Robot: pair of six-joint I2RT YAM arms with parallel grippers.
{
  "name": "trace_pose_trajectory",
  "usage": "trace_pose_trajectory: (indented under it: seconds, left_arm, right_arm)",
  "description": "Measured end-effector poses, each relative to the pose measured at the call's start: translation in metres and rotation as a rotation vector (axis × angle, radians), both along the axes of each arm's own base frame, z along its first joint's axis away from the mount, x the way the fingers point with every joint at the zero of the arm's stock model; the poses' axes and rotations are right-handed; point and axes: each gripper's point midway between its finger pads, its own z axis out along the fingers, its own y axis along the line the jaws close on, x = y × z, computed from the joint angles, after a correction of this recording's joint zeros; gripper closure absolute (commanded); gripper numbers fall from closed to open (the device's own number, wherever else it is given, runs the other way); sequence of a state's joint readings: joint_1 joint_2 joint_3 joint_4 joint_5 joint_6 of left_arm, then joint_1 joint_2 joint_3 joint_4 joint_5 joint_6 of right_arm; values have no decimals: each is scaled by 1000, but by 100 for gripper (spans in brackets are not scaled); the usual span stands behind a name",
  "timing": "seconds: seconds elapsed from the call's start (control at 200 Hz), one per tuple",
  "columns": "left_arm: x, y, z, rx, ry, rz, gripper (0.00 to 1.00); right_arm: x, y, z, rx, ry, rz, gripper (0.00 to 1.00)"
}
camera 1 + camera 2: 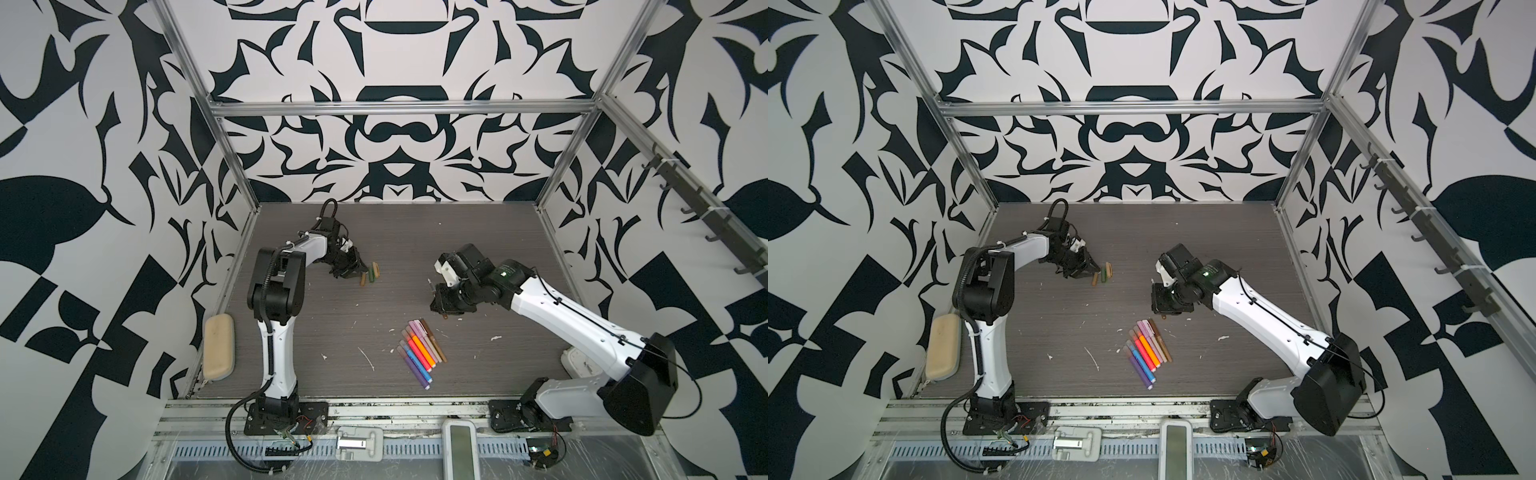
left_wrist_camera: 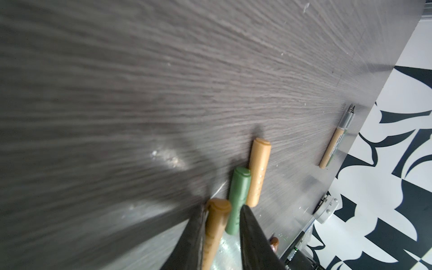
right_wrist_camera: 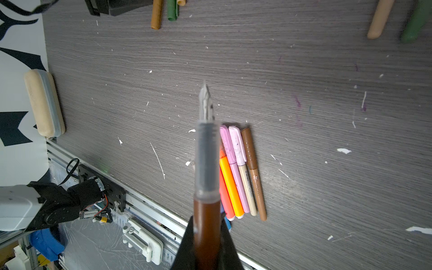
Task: Open the pen caps
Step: 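Lower the tan cap beside the other caps with the left gripper while the right holds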
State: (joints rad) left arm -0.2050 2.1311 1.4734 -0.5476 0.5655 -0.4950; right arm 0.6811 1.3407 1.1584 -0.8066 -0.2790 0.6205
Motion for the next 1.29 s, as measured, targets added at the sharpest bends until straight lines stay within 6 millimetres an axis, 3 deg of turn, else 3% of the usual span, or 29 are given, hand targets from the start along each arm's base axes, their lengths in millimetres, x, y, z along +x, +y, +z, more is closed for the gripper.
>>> trace_pose_trajectory:
  seconds: [0.505, 0.725, 0.97, 1.295]
  left_arm:
    - [3, -2, 4, -18, 2, 20, 71]
    - [-13, 10, 4, 50, 12, 13, 66]
    - [-37, 6, 2, -1, 61, 12, 65]
    - [-37, 1, 3, -46, 70, 30, 65]
  right_arm:
    - [2, 1, -1, 7, -7, 0, 100]
    - [0, 1, -6, 3, 1, 0, 100]
    - [1, 2, -5, 12, -1, 3, 100]
    - [1, 4, -4, 21, -2, 6, 100]
